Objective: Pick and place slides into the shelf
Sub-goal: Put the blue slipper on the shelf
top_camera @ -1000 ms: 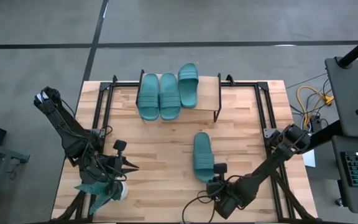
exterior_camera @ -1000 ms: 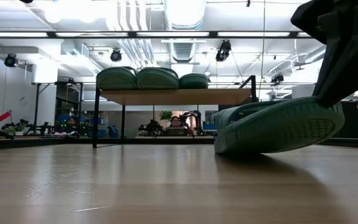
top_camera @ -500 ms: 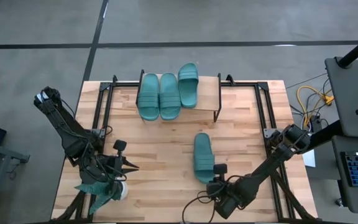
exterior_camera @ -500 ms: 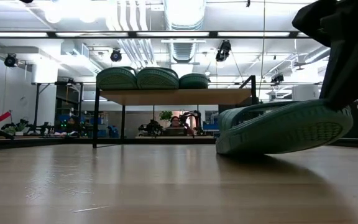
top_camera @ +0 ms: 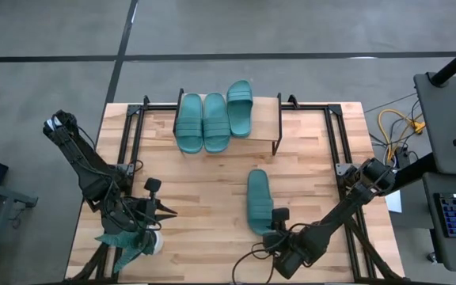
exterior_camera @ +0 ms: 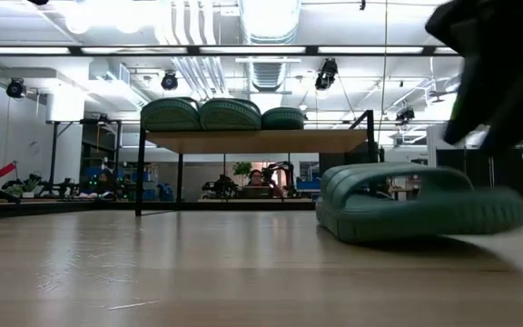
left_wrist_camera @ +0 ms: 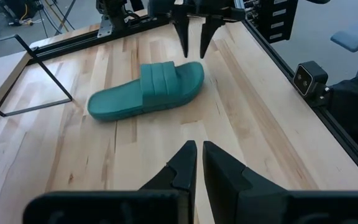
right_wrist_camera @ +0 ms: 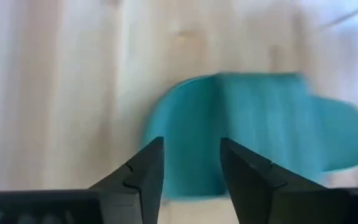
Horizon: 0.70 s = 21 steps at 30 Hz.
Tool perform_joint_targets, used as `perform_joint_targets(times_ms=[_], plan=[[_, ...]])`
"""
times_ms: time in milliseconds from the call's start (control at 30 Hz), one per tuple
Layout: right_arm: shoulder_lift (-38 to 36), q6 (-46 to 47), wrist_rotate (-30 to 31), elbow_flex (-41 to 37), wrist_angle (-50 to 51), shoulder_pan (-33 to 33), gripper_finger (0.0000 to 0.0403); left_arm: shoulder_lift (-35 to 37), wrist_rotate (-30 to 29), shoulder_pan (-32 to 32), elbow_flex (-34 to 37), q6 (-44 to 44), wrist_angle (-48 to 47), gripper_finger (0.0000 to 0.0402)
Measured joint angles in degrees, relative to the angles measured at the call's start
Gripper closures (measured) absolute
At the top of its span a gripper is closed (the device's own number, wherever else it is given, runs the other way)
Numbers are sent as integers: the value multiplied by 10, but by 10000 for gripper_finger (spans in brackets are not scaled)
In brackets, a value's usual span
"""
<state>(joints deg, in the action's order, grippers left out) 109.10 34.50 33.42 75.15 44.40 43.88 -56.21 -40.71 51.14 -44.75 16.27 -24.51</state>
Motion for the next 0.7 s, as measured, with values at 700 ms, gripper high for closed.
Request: perform_joint_targets(times_ms=[700], plan=[[65, -101, 167, -19, 7, -20, 253, 0, 0, 0, 1, 0, 0, 388]])
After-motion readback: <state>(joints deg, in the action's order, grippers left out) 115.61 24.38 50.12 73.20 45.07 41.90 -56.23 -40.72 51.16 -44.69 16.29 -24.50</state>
